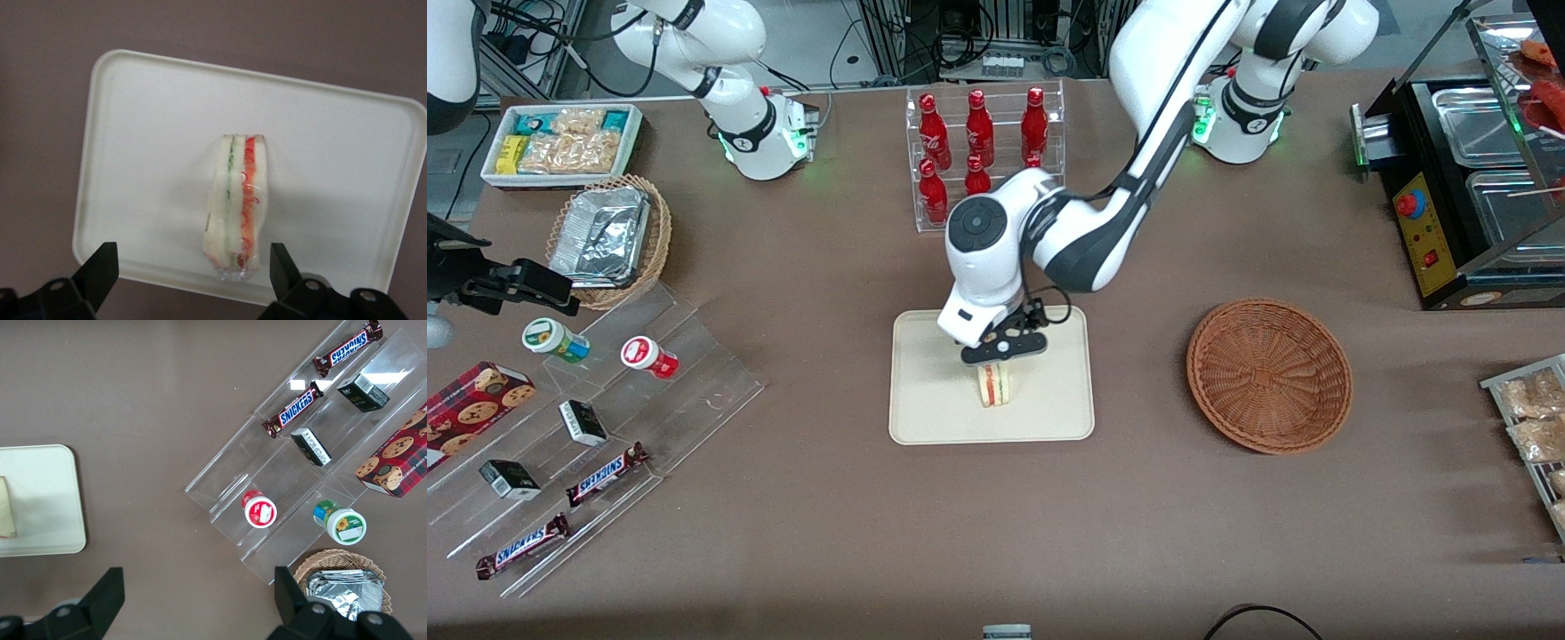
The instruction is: Place sandwich from basket to tray
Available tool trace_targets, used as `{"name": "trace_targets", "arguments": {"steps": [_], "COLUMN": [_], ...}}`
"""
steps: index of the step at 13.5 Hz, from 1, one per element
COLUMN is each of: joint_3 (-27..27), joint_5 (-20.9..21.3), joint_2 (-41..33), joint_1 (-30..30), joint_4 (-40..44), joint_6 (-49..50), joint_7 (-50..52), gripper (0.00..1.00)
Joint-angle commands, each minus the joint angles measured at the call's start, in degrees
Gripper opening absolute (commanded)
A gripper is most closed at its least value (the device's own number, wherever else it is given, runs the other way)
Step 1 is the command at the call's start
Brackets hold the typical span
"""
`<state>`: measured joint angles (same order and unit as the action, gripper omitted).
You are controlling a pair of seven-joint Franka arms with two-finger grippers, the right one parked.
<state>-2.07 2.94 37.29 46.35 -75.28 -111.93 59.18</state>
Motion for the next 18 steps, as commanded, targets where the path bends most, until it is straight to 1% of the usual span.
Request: {"name": "trace_targets", "arguments": {"steps": [1, 3, 5, 7, 9, 13, 16, 18], "joint_3": [-0.3, -0.7, -3.0, -3.6, -3.6, -3.6, -3.6, -3.6], "joint_5": [0.7, 1.0, 0.9, 0.9, 0.7, 0.1, -1.0, -2.0], "joint_2": [-7.8, -12.0, -17.0, -21.1, -24.8, -33.3, -35.2, -35.6], "joint_1": [-2.7, -4.0, -4.5, -7.0, -11.3, -20.8, -28.9, -33.1], "joint_4": [-1.9, -2.0, -2.3, -2.6, -3.9, -11.0, -11.3, -11.4], "joint_6": [6.6, 12.0, 19.3, 25.1, 28.9, 29.2, 30.9, 31.6], "joint_7": [2.4, 2.4, 0.6, -5.9, -13.8, -29.7, -43.6, -50.2], "gripper": [1.00, 1.00, 1.00, 1.00, 1.00, 1.00, 1.00, 1.00]}}
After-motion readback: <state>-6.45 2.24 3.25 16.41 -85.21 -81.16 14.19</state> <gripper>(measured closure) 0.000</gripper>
